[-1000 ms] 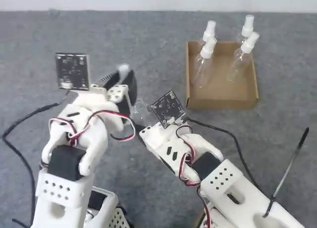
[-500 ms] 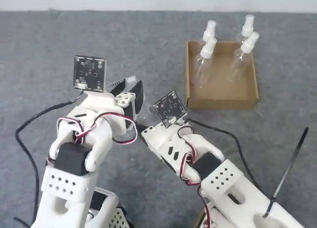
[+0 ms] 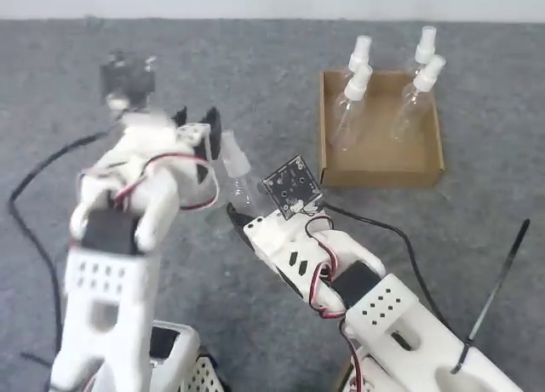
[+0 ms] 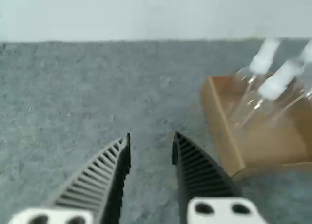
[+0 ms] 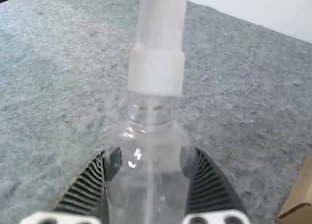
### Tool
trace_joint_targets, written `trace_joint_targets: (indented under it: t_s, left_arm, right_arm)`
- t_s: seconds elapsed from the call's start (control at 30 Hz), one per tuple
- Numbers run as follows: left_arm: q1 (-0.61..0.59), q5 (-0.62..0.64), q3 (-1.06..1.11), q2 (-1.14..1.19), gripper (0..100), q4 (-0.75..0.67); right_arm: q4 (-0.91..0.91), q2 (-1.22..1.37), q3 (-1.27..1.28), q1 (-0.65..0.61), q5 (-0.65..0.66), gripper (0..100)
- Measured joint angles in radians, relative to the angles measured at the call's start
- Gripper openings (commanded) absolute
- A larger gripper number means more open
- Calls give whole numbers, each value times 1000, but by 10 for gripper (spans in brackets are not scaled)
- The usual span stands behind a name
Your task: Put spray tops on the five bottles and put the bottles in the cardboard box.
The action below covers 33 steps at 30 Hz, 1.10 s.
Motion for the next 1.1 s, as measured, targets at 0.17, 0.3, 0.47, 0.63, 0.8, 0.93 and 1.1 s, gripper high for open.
trace_joint_targets:
  t_s: [0.17, 0.3, 0.47, 0.63, 0.8, 0.93, 1.1]
  left_arm:
    - [12, 2, 3, 74, 130, 0]
    - [52, -11, 51, 74, 130, -8]
    - [78, -34, 57, 72, 130, -11]
    - [44, -34, 58, 43, 135, -8]
    - [-21, -44, 75, -103, 175, 17]
    - [-21, -44, 163, -216, 180, 31]
    - [-20, -46, 305, -338, 181, 31]
  right_arm:
    - [0, 0, 11, 2, -2, 6]
    - [0, 2, 21, 0, -2, 6]
    - [0, 2, 21, 0, -2, 6]
    - [2, 0, 20, 0, -2, 6]
    - [-2, 0, 18, 80, -2, 6]
    - [-2, 0, 5, 157, -2, 6]
    - [60, 25, -149, 229, -2, 6]
